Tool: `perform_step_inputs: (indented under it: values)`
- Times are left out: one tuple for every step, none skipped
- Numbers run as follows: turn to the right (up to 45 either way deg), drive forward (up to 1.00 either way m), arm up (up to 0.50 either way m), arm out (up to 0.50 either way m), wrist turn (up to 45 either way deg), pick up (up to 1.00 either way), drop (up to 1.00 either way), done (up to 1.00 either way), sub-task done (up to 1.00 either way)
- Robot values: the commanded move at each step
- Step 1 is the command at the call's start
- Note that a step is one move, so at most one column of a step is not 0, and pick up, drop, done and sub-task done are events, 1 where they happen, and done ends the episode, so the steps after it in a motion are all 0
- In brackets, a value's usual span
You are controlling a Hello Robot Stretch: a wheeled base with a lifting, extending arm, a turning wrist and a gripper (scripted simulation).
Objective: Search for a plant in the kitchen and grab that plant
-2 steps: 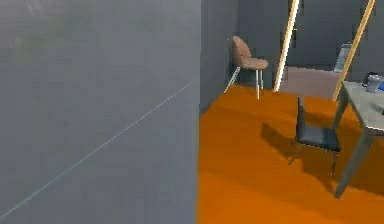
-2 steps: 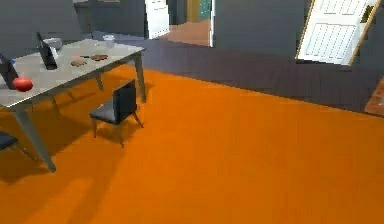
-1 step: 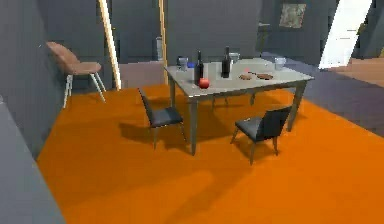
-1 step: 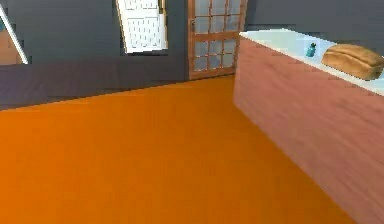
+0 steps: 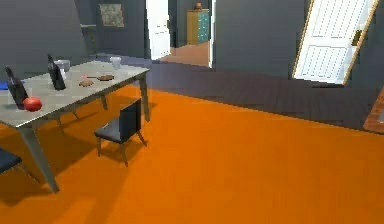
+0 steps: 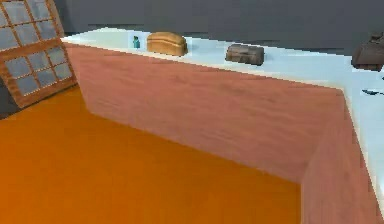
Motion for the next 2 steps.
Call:
perform_step_inputs:
  values:
    - [24.0,0.00,0.00,0.00,0.0,0.00,0.00,0.00,0.00]
    - [0.0,0.20,0.00,0.00,0.0,0.00,0.00,0.00,0.00]
